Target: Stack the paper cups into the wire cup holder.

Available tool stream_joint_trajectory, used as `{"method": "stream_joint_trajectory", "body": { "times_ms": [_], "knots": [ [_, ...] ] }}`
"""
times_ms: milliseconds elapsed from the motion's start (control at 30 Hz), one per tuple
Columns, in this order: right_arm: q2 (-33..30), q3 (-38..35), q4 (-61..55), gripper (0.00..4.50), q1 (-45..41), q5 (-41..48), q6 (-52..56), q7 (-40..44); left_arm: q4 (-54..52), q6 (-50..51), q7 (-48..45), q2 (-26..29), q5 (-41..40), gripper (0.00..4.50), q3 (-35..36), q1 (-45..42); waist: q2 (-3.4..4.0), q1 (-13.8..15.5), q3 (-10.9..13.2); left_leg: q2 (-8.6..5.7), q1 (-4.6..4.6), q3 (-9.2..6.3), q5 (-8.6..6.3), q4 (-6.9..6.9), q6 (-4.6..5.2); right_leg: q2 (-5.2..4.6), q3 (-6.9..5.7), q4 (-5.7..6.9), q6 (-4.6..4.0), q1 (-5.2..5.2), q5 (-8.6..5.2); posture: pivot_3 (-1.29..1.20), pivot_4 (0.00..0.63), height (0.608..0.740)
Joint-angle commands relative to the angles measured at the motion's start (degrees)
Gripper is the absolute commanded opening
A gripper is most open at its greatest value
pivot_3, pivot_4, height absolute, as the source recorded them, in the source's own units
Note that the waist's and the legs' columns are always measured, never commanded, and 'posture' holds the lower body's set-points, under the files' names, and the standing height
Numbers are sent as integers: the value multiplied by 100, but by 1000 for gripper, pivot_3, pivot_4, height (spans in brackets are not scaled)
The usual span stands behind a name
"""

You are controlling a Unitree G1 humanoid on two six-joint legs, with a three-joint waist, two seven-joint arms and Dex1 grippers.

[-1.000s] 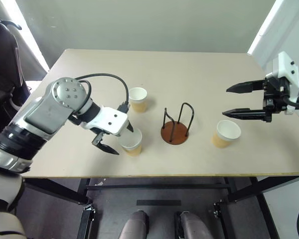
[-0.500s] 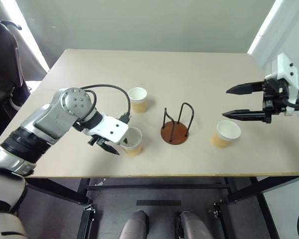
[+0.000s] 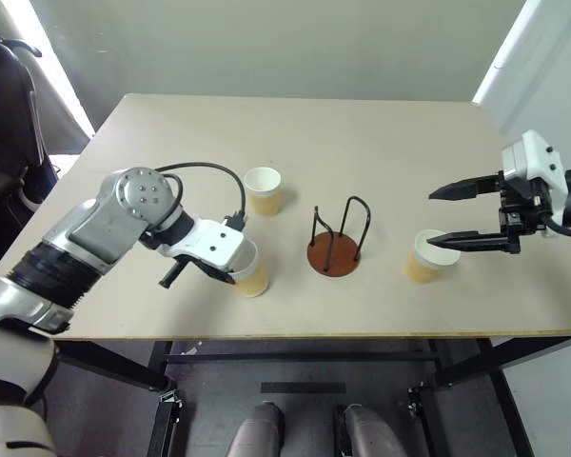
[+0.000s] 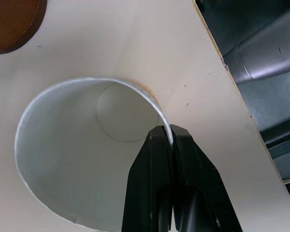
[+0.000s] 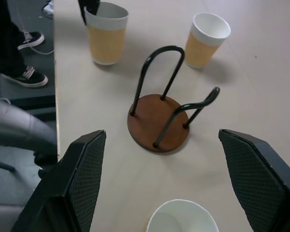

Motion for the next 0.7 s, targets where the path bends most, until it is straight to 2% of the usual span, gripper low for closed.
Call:
{"method": "stream_joint_trajectory", "body": {
  "times_ms": [33,233,400,700],
  "knots": [
    [-38,-207,-28,3787,-123,43,-77,27,171,193,-198,-135,-168,16,307,-375,0,8,0,0,-1,0,0,1,0,0,0,0,0,0,0,0,150,740],
    [-7,-169,25,3787,-186,14,-57,-8,1142,28,-198,-609,77,16,650,-1196,0,7,0,0,-1,0,0,6,1,-1,0,-1,1,4,1,0,150,740],
    [11,-184,48,3787,-211,-7,-54,-68,2417,-599,211,-1274,679,16,968,-2023,0,14,0,0,-2,0,-1,4,2,-1,-1,-6,35,4,21,0,150,740],
    [-11,-269,-37,3787,-69,-4,-63,-204,3859,-1616,987,-2371,1318,16,1315,-2568,0,35,0,-1,-9,3,-7,8,13,-3,0,-11,56,6,23,0,150,740]
  ]
}}
